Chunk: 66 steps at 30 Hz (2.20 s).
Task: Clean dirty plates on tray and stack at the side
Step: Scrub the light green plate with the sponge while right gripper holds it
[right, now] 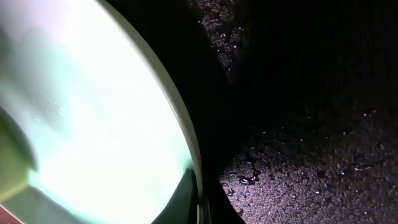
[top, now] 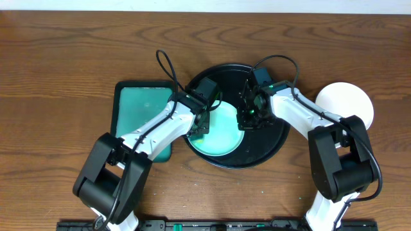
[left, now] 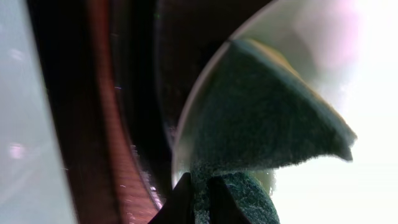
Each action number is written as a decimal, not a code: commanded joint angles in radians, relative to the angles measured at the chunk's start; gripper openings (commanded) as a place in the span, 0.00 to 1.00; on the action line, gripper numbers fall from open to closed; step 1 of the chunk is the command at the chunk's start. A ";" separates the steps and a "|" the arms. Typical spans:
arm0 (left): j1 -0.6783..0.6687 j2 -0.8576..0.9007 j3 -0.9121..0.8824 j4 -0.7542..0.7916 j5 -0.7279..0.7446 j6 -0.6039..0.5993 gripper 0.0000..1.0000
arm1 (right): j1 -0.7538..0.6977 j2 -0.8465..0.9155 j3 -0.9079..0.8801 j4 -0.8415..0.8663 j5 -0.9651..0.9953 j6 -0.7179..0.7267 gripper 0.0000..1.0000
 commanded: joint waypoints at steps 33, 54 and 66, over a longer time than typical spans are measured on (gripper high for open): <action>-0.016 0.105 0.011 -0.094 -0.015 -0.043 0.07 | 0.024 0.041 -0.015 -0.040 0.066 0.002 0.01; -0.019 0.117 0.067 0.085 0.463 0.047 0.07 | 0.024 0.041 -0.015 -0.044 0.069 -0.005 0.01; -0.042 0.150 0.067 0.147 0.795 0.047 0.07 | 0.024 0.041 -0.015 -0.057 0.069 -0.005 0.01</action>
